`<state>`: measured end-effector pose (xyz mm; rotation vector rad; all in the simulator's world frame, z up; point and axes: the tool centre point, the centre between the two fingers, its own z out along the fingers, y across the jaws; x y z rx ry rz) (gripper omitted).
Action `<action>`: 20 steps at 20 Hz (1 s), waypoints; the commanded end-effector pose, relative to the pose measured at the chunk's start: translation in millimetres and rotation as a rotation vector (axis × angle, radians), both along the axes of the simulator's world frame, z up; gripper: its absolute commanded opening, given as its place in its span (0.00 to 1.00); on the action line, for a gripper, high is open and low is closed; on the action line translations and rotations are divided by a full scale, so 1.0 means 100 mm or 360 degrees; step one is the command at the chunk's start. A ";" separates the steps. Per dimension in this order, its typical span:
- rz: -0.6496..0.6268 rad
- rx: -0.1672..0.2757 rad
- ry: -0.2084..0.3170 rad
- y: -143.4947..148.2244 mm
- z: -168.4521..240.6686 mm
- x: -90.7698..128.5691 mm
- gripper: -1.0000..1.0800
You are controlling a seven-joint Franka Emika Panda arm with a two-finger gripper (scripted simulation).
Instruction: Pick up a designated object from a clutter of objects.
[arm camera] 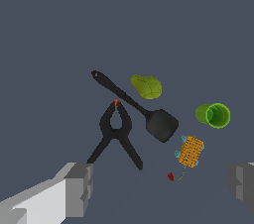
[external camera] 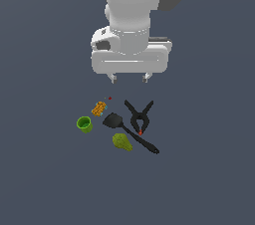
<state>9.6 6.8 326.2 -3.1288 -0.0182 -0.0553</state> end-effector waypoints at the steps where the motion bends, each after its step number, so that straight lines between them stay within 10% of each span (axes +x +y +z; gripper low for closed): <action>1: 0.0000 0.0000 0.0000 0.00 0.00 0.00 0.96; 20: 0.0128 0.0017 0.0023 0.16 -0.20 0.08 0.96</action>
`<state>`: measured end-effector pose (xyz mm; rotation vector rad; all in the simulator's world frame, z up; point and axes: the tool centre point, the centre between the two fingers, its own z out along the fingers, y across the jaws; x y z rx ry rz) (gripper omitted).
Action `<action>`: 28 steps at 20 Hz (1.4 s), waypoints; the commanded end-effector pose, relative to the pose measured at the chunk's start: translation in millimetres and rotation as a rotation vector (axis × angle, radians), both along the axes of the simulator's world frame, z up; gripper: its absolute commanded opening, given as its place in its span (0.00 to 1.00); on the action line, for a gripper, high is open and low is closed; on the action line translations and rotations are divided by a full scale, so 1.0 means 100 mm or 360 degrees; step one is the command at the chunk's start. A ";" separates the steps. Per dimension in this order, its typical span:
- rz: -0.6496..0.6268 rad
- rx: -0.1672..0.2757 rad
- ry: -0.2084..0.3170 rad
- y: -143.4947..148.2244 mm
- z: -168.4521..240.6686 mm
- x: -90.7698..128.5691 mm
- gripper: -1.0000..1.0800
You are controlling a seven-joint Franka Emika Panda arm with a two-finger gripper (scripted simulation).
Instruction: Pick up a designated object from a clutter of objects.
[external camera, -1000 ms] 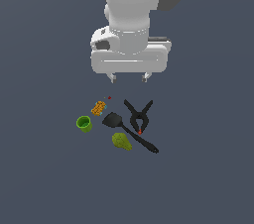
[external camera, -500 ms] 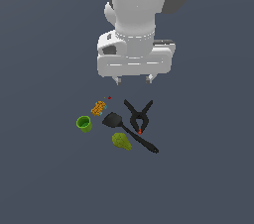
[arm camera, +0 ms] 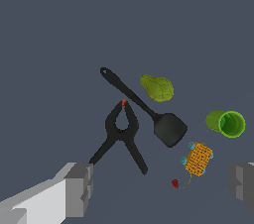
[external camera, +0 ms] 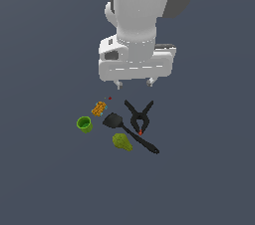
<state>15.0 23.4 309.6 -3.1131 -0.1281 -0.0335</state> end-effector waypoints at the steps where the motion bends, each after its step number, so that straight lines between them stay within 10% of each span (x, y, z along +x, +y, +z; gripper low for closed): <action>1: 0.0029 -0.0005 0.0002 -0.02 -0.07 0.05 0.96; 28: 0.0766 -0.0052 0.0021 -0.45 -2.01 0.85 0.96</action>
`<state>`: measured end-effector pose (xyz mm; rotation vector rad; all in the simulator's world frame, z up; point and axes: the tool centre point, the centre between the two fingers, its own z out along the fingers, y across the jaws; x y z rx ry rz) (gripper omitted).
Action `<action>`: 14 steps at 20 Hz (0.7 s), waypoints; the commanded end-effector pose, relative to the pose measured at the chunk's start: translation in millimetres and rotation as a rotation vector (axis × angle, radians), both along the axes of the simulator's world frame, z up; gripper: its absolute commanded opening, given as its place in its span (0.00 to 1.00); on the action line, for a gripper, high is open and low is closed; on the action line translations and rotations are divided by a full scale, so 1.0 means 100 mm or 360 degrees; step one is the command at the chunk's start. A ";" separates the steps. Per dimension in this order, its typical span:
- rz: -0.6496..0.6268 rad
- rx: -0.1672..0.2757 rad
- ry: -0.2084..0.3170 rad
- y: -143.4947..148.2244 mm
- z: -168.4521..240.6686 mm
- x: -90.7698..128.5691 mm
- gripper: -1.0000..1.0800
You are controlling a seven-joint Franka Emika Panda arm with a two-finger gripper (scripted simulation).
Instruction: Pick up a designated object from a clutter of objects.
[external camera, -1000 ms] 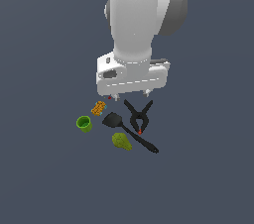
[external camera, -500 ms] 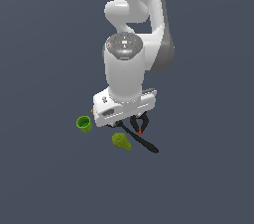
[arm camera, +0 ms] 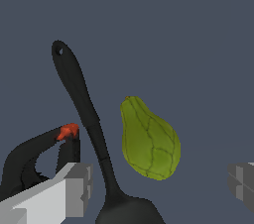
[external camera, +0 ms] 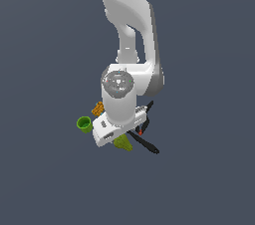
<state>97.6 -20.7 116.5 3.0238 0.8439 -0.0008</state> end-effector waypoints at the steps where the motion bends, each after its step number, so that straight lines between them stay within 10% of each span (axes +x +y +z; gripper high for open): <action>1: 0.0044 0.0002 -0.0001 -0.02 -0.12 0.03 0.96; 14: 0.0085 0.0004 0.0002 -0.05 -0.35 0.04 0.96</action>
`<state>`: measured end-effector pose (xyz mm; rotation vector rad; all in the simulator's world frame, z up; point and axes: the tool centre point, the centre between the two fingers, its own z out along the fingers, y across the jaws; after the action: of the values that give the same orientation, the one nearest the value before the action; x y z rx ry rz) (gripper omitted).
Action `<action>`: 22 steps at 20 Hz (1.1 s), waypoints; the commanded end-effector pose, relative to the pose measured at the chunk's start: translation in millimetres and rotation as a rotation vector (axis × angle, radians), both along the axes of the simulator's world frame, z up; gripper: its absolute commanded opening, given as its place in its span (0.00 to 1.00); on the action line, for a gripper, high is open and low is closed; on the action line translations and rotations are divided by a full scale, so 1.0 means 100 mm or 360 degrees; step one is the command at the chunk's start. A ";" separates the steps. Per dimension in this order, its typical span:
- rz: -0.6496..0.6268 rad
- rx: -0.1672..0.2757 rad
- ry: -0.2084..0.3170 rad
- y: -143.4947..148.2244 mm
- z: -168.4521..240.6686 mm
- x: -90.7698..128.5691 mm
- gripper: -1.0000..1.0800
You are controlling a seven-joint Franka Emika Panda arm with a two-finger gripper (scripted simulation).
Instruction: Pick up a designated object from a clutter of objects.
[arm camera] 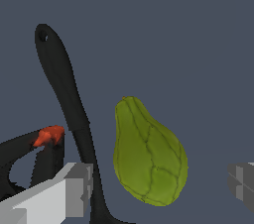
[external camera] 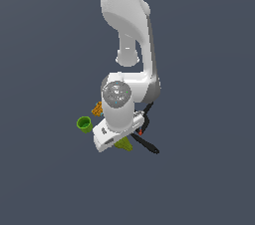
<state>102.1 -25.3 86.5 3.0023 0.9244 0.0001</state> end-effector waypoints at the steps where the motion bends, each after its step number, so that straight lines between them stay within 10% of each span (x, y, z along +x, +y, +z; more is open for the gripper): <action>1: 0.0002 0.0000 0.0002 0.00 -0.09 -0.01 0.96; 12: 0.0006 0.0000 0.0000 0.00 -0.46 0.00 0.96; 13: 0.0006 0.0000 0.0000 0.00 -0.46 0.00 0.00; 22: 0.0006 0.0000 0.0000 0.00 -0.46 0.00 0.00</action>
<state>102.1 -26.3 41.2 3.0007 0.9286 -0.0010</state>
